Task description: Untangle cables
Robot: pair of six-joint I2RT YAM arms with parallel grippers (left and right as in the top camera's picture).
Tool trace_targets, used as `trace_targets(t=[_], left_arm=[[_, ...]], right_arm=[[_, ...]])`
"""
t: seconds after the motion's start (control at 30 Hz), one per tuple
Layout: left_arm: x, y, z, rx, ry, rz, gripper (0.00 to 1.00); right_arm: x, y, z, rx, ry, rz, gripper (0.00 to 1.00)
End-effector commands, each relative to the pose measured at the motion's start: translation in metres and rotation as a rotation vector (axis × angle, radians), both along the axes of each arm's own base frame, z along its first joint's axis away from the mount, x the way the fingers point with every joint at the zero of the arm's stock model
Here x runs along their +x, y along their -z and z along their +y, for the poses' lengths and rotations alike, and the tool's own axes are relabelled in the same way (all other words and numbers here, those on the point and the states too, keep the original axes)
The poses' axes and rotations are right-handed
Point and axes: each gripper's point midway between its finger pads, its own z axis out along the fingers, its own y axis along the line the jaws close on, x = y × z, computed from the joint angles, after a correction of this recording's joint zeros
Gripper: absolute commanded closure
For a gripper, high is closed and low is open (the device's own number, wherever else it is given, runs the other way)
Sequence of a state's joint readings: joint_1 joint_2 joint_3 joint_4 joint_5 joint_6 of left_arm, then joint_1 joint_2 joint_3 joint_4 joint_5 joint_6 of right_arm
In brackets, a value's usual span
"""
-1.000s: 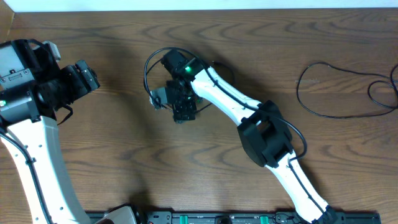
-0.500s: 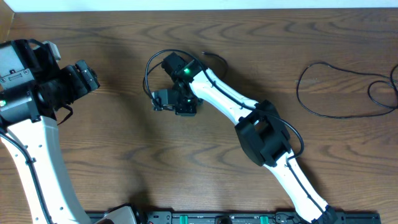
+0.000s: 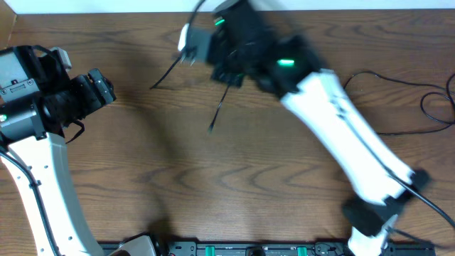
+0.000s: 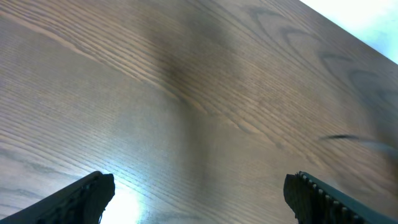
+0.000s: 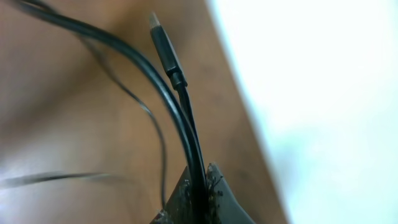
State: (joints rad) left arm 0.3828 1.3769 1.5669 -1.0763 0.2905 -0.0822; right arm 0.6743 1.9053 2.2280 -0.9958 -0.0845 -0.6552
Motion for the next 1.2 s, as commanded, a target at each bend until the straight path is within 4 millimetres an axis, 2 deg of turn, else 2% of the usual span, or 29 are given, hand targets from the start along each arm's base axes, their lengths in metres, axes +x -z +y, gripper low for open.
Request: trace_targets(t=[0.0,0.03,0.13,0.27,0.33,0.5,0.67,0.7,0.77,0.87,1.03,1.17], left_arm=[[0.0,-0.007,-0.002,-0.011,0.003,-0.016,0.07],[0.0,-0.005,-0.002,-0.013,0.003,-0.011,0.07],[0.0,-0.002,-0.002,-0.017,0.002,-0.003,0.07],[0.0,-0.001,-0.002,-0.018,0.002,-0.001,0.07],[0.001,-0.001,-0.002,-0.017,0.003,-0.003,0.07],[0.006,-0.006,-0.009,-0.051,0.034,-0.038,0.07],[0.007,-0.006,-0.01,-0.054,0.037,-0.043,0.07],[0.007,-0.006,-0.01,-0.054,0.038,-0.042,0.07],[0.007,-0.006,-0.01,-0.054,0.037,-0.043,0.07],[0.007,-0.006,-0.01,-0.054,0.037,-0.043,0.07],[0.007,-0.006,-0.01,-0.054,0.037,-0.042,0.07],[0.006,-0.006,-0.01,-0.055,0.037,-0.039,0.07]], right_arm=[[0.034,-0.032,-0.077,0.049,0.244,-0.04,0.99],[0.047,-0.041,-0.115,0.069,0.337,-0.046,0.99],[0.073,-0.044,-0.196,0.087,0.527,-0.037,0.99],[0.084,-0.036,-0.275,0.098,0.671,0.007,0.99],[0.08,-0.036,-0.3,0.128,0.724,0.034,0.99],[0.065,-0.039,-0.343,0.142,0.805,0.06,0.99],[0.061,-0.038,-0.405,0.087,0.983,0.026,0.99],[0.06,-0.04,-0.422,0.082,1.026,0.012,0.99],[0.057,-0.042,-0.441,0.08,1.072,-0.005,0.99],[0.046,-0.045,-0.485,0.084,1.17,-0.022,0.99],[0.034,-0.05,-0.529,0.13,1.29,-0.049,0.99],[0.025,-0.047,-0.554,0.13,1.345,-0.059,0.99]])
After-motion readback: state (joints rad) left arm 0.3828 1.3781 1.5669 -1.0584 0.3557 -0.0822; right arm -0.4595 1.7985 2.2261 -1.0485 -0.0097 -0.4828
